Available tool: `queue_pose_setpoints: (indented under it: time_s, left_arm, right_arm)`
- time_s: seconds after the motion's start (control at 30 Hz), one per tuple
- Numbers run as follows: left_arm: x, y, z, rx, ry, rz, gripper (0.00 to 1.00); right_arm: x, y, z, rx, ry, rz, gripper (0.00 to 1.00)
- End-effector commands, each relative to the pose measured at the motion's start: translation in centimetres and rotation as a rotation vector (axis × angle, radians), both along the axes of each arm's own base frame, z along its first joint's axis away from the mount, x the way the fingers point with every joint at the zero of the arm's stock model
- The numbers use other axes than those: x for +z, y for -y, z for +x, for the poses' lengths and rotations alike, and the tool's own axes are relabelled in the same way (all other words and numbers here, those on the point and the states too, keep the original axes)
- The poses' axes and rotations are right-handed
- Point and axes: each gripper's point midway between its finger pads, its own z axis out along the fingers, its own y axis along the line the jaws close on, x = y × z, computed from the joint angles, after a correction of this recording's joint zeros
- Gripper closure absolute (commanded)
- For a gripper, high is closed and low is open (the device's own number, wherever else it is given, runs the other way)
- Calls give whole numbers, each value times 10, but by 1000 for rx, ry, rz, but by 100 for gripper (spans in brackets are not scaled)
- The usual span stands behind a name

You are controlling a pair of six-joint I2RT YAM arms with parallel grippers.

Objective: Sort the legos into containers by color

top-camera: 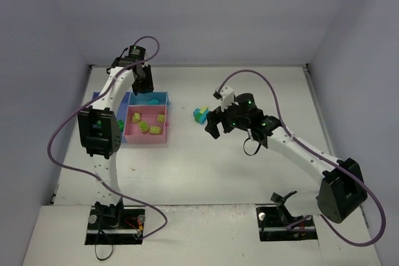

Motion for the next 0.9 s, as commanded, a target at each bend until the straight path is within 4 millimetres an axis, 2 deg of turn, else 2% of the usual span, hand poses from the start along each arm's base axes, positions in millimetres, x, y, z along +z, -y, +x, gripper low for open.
queue_pose_setpoints:
  time_s: [0.0, 0.03, 0.1, 0.17, 0.27, 0.3, 0.33, 0.37, 0.4, 0.43, 0.47, 0.5, 0.53, 0.57, 0.63, 0.67, 0.7, 0.77, 0.8, 0.87]
  left_arm:
    - [11, -27, 22, 46, 53, 90, 65]
    - [9, -27, 24, 45, 49, 90, 61]
    - [4, -28, 27, 45, 42, 94, 48]
    - [8, -27, 30, 43, 54, 89, 35]
    - [21, -24, 29, 36, 80, 68, 29]
    - [25, -23, 28, 37, 88, 65, 28]
    - [29, -18, 26, 26, 90, 38, 28]
    - [42, -14, 22, 15, 110, 18, 28]
    - [49, -11, 19, 11, 120, 7, 28]
    - [55, -8, 15, 9, 128, -11, 28]
    - [68, -4, 7, -5, 146, -39, 28]
    - [73, 0, 2, -14, 149, -53, 28]
    - [85, 6, -15, -26, 154, -89, 28]
    - [89, 11, -26, -35, 152, -104, 28]
    - [92, 18, -33, -56, 151, -127, 28]
    - [102, 20, -42, -69, 167, -138, 28]
    - [95, 23, -51, -81, 144, -147, 28]
    - [102, 26, -66, -97, 152, -159, 28]
    - [93, 28, -74, -105, 125, -161, 28]
    - [97, 32, -87, -129, 125, -184, 28]
  right_arm:
    - [14, -6, 33, -71, 63, 12, 11]
    - [11, -6, 38, -79, 63, 0, 11]
    - [0, -7, 51, -104, 47, -28, 6]
    - [-7, -8, 60, -111, 38, -46, 3]
    - [-20, -17, 76, -107, 18, -70, 1]
    - [-33, -19, 80, -103, 0, -89, 0]
    - [-30, -23, 87, -99, 12, -88, 0]
    - [-32, -25, 92, -100, 12, -96, 0]
    - [-44, -26, 97, -105, -2, -117, 0]
    - [-40, -28, 106, -115, 14, -119, 0]
    - [-43, -29, 111, -120, 15, -126, 0]
    - [-56, -31, 115, -123, -2, -146, 0]
    - [-65, -32, 128, -149, -7, -161, 0]
    - [-71, -33, 136, -175, -11, -171, 0]
    - [-68, -32, 144, -206, -1, -172, 0]
    - [-78, -31, 146, -217, -14, -187, 0]
    - [-81, -30, 149, -228, -14, -198, 0]
    - [-89, -30, 153, -226, -11, -221, 0]
    - [-92, -30, 154, -216, -8, -229, 0]
    - [-96, -32, 157, -183, 5, -252, 0]
